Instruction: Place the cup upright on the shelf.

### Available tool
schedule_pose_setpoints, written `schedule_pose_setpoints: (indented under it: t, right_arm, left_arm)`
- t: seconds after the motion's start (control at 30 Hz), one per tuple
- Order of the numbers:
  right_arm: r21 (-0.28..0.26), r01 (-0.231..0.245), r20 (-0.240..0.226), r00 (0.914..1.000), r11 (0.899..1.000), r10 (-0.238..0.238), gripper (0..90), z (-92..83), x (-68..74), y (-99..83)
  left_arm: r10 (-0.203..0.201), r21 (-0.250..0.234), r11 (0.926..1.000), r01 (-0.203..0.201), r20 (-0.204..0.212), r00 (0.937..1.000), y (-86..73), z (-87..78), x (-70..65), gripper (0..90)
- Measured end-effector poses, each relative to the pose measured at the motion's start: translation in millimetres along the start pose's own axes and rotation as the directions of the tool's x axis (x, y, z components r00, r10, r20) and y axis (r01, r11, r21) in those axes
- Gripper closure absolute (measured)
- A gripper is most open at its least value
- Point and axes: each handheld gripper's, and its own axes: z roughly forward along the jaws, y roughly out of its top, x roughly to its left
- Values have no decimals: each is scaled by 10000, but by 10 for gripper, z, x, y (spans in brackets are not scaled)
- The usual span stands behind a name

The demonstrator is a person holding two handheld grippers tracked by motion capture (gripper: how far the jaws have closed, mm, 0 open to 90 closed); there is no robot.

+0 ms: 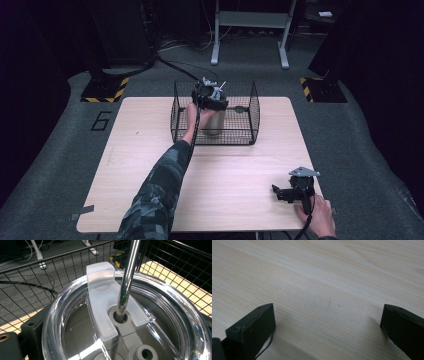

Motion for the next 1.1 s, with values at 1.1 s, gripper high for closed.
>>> schedule_pose_setpoints:
  t: [1.1]
  right_arm:
    - [-4, -52, 23, 10000, 10000, 52, 0, 0, 4, -1]
  left_arm:
    - [421, 844, 9955, -434, 180, 9990, -39, -72, -11, 34]
